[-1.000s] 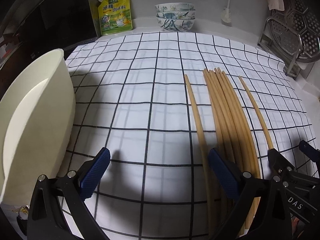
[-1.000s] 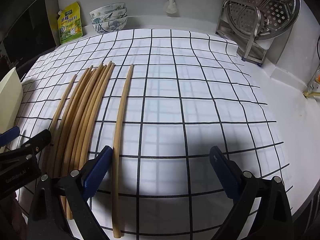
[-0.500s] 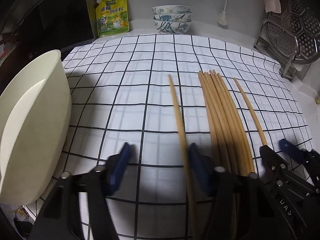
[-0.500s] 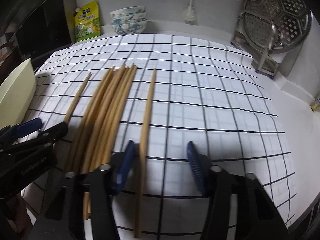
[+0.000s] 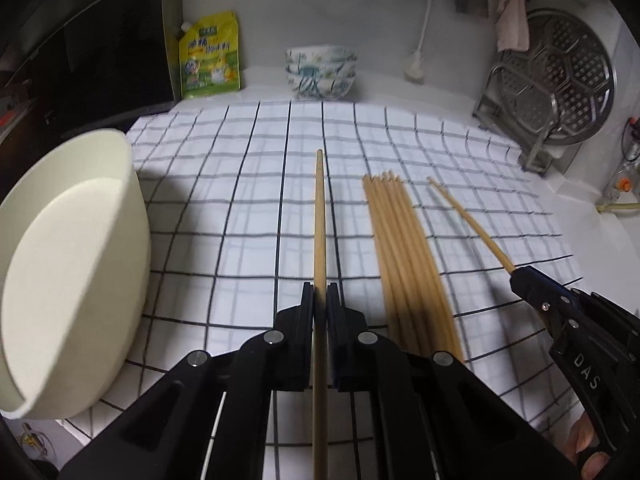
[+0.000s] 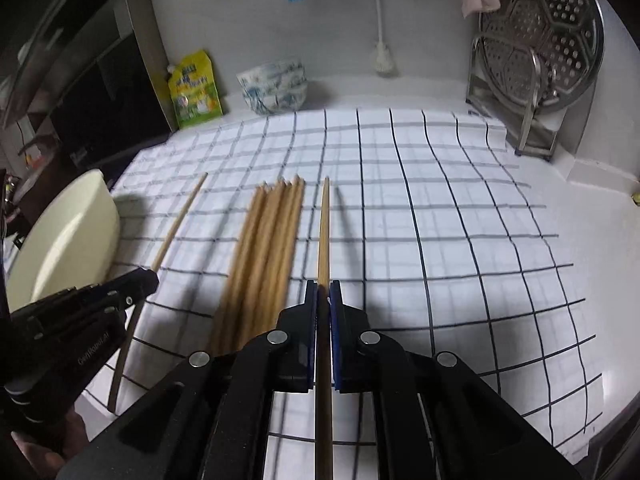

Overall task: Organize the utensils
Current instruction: 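Carry the held chopsticks with both tools over the cream-white basin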

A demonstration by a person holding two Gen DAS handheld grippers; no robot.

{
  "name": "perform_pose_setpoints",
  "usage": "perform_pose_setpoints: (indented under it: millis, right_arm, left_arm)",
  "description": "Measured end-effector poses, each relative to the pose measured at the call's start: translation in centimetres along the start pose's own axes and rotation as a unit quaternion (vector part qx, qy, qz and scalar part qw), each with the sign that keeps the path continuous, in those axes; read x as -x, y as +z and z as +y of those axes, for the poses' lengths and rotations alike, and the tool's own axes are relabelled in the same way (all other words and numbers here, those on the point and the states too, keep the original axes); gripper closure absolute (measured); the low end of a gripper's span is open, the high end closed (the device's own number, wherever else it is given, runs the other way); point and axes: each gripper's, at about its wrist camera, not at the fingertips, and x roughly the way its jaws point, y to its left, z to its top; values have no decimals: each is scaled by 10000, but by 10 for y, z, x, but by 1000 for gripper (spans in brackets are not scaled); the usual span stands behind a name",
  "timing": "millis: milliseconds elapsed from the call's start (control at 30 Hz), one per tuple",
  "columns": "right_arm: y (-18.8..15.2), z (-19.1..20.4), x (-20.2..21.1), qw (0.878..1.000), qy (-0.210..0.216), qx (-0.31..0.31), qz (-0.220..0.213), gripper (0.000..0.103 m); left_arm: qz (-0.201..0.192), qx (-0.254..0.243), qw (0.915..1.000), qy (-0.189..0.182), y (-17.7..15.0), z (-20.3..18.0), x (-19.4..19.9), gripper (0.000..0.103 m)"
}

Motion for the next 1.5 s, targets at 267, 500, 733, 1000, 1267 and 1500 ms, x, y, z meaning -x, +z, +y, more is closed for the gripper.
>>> perform_pose_setpoints:
  millis: [267,500,733,1000,1267,1500]
  right_arm:
    - [34,59,40,9963,541,291,-608,97]
    - [59,143,35,9862,1262,791,-724,97]
    - [64,233,-7,9749,1773,1323,-252,97]
    - [52,286,-54,9681,1852,1622,465,97]
    - [50,291,-67,9683,1764,1646,646,74]
    - [54,280,-48,9723,1693,1572,359,73]
  left_arm:
    - [-762,208,9968,76,27,53,77,96]
    - [-1035,481,9918,566,35,130,117,96]
    - [-628,802,9894,1033,18,200,95,96]
    - [-105,1023,9872,1219,3,239,54,96]
    - [29,1228,9844,1257,-1,253,49,63]
    - [-408,1253,9806,1450,-1,252,75,32]
